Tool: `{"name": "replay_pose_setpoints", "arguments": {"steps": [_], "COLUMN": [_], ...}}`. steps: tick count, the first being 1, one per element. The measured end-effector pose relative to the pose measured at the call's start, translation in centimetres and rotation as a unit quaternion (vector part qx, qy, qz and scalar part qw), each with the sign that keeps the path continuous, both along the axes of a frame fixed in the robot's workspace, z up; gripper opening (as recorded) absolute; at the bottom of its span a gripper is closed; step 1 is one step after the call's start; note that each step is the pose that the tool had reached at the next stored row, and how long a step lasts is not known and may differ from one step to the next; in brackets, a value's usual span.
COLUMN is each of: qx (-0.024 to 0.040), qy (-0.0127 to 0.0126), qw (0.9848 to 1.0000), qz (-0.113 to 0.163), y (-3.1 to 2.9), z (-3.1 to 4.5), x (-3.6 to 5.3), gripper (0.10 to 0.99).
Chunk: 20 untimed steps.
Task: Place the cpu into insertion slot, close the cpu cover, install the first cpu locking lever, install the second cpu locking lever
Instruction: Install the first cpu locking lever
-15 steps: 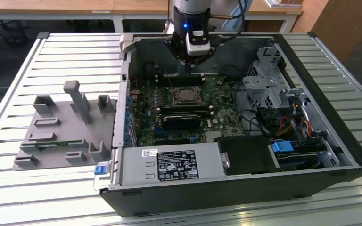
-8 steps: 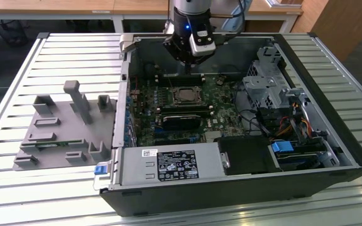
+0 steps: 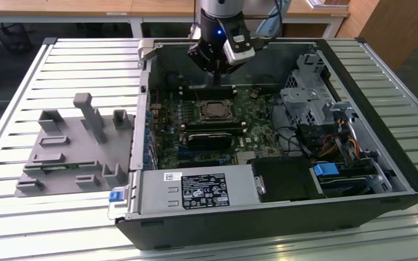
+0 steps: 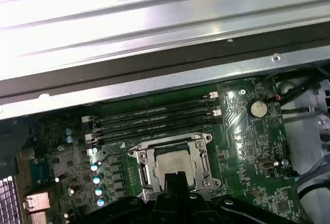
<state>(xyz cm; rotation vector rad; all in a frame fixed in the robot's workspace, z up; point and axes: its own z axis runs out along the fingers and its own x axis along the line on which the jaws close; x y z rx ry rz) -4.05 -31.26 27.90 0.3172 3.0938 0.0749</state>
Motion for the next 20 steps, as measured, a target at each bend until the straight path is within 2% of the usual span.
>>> {"name": "replay_pose_setpoints", "arguments": {"steps": [2,6,13,16,18,20], "qx": [0.0001,0.0009,0.0012,0.0012,0.0013,0.0015], "qy": [0.0,-0.0001,-0.0001,-0.0001,-0.0001,0.0], "qw": [0.9999,0.9999,0.9999,0.9993,0.9981,0.9978], "qz": [0.011,0.016,0.017,0.036,0.061,0.066], "y": [0.0,0.0,0.01,0.0,0.0,0.0], "z": [-0.01,-0.01,-0.05,-0.11,-0.27,-0.39], "x": [0.0,-0.16,-1.52,-1.56,-1.58,-1.78], "gripper": [0.106,0.106,0.106,0.106,0.106,0.106]}}
